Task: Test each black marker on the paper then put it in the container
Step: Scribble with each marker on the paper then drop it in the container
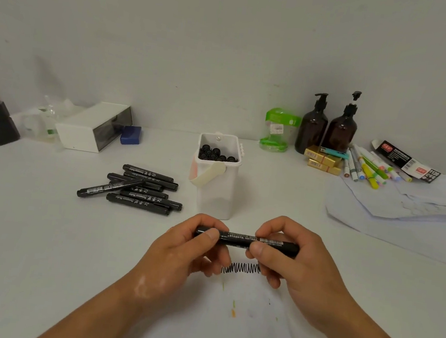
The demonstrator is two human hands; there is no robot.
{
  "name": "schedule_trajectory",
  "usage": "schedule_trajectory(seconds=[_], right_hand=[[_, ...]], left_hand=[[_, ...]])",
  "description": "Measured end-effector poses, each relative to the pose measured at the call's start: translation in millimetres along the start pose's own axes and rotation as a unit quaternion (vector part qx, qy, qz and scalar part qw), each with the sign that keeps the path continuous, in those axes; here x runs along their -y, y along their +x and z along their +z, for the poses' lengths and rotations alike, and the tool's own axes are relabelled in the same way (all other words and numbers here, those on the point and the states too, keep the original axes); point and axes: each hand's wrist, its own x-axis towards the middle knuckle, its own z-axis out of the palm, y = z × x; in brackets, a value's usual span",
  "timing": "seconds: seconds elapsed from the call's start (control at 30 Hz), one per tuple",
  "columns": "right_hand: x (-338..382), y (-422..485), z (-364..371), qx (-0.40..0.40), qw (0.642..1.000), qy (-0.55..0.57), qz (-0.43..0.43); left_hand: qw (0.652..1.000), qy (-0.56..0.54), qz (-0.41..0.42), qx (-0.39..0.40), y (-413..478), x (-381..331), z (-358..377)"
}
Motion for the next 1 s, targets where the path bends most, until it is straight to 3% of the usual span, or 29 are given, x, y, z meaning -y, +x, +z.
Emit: schedule_trajectory(seconds=[0.3,0.67,1.0], right_hand=[[1.4,-2.3,9.0,-0.031,0.998,-0.030,-0.039],[2.1,-3.4,15.0,-0.087,0.992,-0.061,-0.062],[5.8,-4.2,17.4,-0.081,0.993,-0.018,-0.086]], left_hand=[[0.995,-0.075,-0.006,-0.065,2.2,6.0,9.8],[0.988,0.096,0.034,-0.115,-4.4,7.1,24.3],[0.990,0.038,0.078,-0.113,-12.4,-5.5,33.8]])
